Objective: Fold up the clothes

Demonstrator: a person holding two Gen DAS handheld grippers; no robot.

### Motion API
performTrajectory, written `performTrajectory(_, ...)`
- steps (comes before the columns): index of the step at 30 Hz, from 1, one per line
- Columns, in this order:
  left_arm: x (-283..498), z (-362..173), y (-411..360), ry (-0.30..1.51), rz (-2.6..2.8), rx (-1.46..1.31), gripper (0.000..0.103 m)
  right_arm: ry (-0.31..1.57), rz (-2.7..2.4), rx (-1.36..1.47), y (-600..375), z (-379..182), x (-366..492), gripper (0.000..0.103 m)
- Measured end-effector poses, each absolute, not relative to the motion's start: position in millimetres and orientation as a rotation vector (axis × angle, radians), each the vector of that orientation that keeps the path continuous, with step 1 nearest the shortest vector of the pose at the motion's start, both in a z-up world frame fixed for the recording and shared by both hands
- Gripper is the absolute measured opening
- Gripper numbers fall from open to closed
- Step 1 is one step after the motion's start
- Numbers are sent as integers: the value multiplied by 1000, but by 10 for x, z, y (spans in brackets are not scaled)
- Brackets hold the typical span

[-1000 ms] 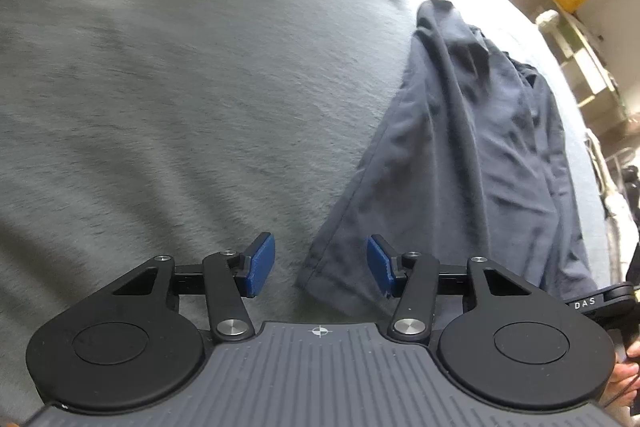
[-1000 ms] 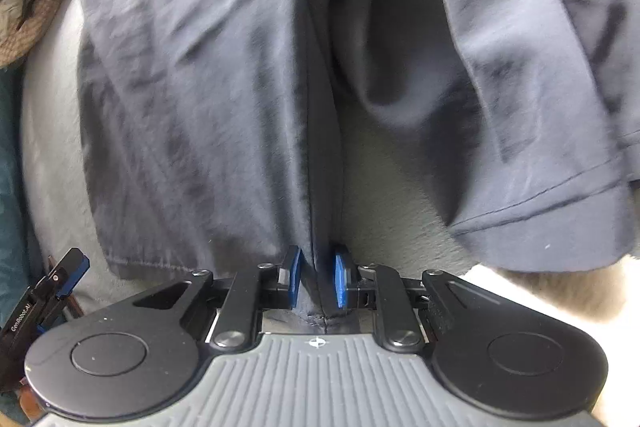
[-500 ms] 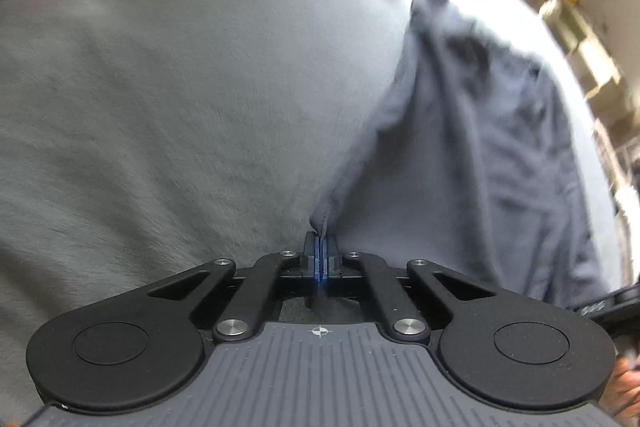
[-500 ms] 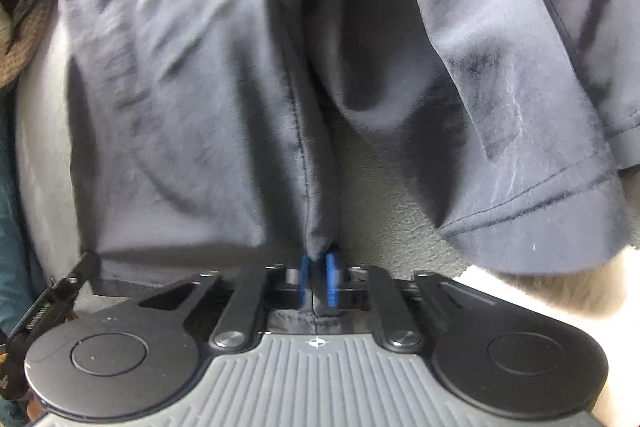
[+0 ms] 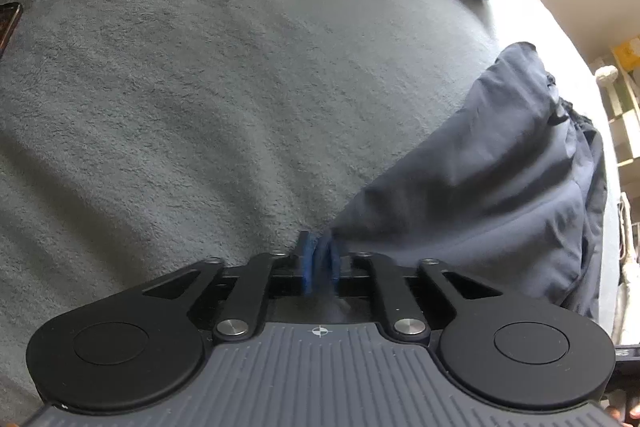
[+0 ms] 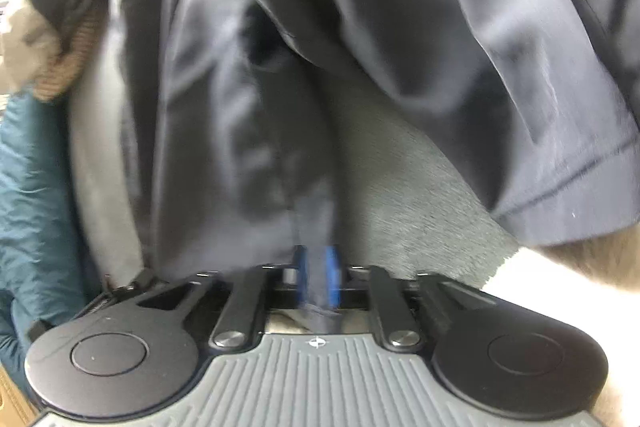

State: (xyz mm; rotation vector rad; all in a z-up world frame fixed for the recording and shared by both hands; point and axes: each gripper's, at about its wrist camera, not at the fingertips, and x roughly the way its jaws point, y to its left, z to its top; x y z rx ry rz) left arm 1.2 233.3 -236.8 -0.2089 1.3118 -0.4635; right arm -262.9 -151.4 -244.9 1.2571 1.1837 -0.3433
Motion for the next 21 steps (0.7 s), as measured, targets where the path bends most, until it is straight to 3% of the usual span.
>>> performTrajectory(1, 8, -2384, 2349, 1314, -463, -215, 18, 1177, -334, 1236, -1519, -2416, -2599, 43)
performTrajectory(2, -2, -2389, 2314, 1315, -462, -213, 19, 1175, -319, 1208, -1512, -2391, -2566, 48)
performTrajectory(9, 4, -2415, 2176, 1313, -443, -232, 22, 1252, -280, 1146, -1099, -2550, -2307, 52)
performTrajectory(10, 2, -2417, 2170, 1312, -441, -236, 22, 1263, -292, 1148, -1047, -2570, -2296, 47)
performTrajectory(12, -8, -2417, 2160, 1306, -443, -235, 22, 1274, -307, 1113, -1027, -2570, -2353, 26)
performTrajectory(13, -16, -2410, 2157, 1303, -450, -229, 21, 1281, -311, 1102, -1019, -2571, -2380, 0)
performTrajectory(16, -35, -2359, 2153, 1298, -471, -213, 13, 1287, -302, 1162, -1048, -2508, -2461, 0)
performTrajectory(21, -42, -2416, 2126, 1348, -482, -207, 16, 1337, -332, 1233, -1135, -2470, -2647, 0)
